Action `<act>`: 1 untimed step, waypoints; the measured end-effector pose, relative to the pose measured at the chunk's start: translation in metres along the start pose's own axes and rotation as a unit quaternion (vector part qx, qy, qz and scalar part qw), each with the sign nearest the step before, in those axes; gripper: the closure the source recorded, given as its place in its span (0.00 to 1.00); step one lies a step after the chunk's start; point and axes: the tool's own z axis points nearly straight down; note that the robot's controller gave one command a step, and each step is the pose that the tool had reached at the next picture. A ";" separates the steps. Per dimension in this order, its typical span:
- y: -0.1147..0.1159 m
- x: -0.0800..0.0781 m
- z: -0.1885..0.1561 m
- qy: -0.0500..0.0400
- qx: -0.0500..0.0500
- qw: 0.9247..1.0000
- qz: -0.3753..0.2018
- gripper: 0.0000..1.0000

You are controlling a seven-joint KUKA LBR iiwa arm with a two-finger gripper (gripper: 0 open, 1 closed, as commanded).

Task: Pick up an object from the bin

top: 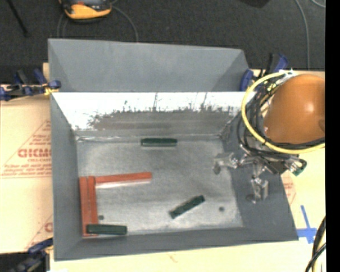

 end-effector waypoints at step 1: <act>0.001 -0.003 0.010 0.001 -0.003 1.000 0.009 0.00</act>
Offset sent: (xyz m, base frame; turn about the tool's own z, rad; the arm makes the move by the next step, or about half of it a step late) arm -0.0023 0.0345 -0.0959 -0.0993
